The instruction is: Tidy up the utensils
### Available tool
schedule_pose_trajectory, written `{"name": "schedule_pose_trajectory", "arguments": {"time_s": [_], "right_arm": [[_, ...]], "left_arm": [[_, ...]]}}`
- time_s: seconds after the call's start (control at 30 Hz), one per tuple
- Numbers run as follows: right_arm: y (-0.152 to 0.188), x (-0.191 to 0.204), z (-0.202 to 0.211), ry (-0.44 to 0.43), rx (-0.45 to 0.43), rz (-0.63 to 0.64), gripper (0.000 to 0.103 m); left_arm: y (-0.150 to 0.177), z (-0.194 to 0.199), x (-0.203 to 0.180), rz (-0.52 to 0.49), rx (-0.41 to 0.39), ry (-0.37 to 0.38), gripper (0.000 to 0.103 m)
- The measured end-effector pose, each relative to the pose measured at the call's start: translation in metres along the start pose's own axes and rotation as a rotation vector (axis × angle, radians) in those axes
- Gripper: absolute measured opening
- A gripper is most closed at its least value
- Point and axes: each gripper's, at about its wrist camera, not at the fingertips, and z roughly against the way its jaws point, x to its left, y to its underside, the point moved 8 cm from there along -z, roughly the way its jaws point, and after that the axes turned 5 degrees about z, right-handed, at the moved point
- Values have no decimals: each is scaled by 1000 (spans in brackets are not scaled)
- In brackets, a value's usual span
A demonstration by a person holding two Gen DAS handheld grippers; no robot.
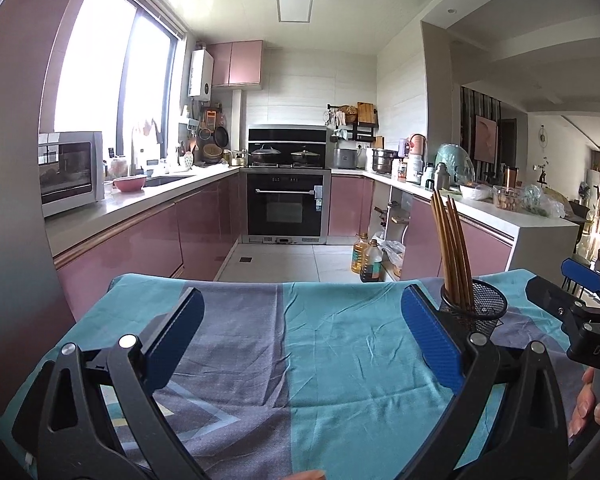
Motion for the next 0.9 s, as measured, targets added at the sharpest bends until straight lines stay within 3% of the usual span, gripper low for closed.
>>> {"name": "schedule_pose_trajectory", "arguments": {"time_s": [0.9], "right_arm": [[-2, 3, 13, 26, -29, 7, 97]], "left_arm": [[1, 11, -2, 1, -29, 5, 97]]}}
